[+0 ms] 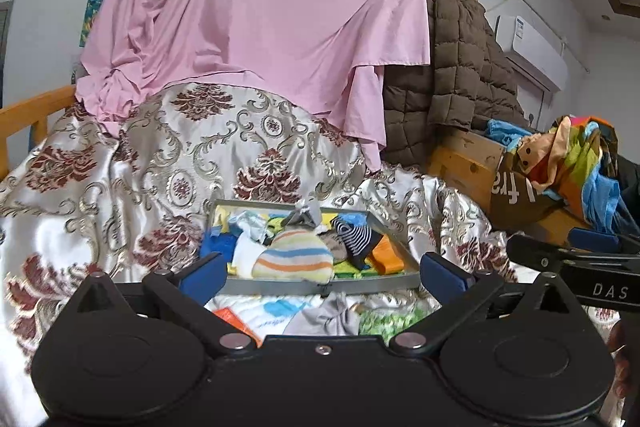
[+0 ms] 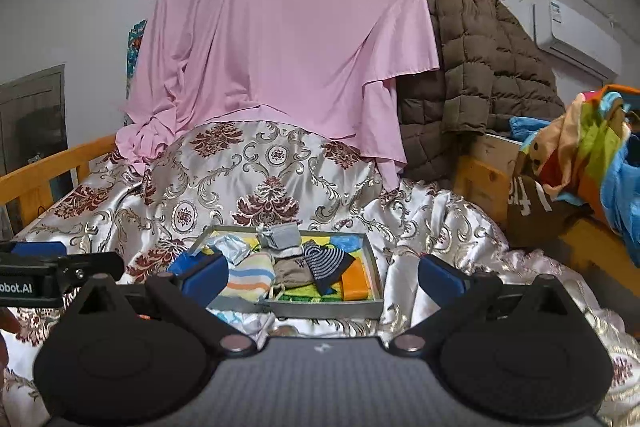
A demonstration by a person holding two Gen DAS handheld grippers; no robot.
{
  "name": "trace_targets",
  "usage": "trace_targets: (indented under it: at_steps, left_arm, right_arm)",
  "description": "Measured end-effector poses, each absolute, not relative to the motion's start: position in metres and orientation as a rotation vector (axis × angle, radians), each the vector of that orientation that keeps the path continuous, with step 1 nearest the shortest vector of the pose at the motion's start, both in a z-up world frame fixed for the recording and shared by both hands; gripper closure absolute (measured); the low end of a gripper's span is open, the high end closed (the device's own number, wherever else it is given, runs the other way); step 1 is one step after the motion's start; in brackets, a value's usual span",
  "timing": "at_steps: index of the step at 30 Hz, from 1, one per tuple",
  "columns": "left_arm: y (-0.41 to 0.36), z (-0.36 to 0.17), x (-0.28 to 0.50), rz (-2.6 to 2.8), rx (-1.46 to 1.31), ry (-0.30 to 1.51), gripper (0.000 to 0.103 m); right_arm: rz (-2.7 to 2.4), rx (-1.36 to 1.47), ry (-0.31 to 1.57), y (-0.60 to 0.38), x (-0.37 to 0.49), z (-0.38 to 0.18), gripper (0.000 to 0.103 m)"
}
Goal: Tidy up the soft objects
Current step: 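Move both open tools back from the tray toward the pile of items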
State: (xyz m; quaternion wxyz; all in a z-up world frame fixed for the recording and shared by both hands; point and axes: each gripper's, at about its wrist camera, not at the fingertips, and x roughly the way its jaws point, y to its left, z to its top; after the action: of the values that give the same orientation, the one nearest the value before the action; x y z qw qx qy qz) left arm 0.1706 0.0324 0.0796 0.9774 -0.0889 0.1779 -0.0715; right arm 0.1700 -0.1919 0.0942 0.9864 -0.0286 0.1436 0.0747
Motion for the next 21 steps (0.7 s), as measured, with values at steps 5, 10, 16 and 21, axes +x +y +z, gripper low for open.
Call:
trace_targets:
  at_steps: [5, 10, 16, 21]
  left_arm:
    - [0.035, 0.066, 0.149, -0.135, -0.166, 0.368, 0.001]
    - [0.039, 0.05, 0.13, -0.141, -0.147, 0.38, 0.001]
    - [0.046, 0.024, 0.112, -0.126, -0.14, 0.407, 0.001]
    - [0.051, 0.001, 0.102, -0.1, -0.163, 0.44, 0.001]
  right_arm:
    - [0.136, -0.036, 0.295, -0.195, 0.149, 0.075, 0.0]
    - [0.141, -0.037, 0.301, -0.195, 0.129, 0.054, 0.0]
    - [0.141, -0.083, 0.31, -0.186, 0.108, 0.03, 0.0]
    - [0.148, -0.066, 0.339, -0.181, 0.103, 0.017, 0.0]
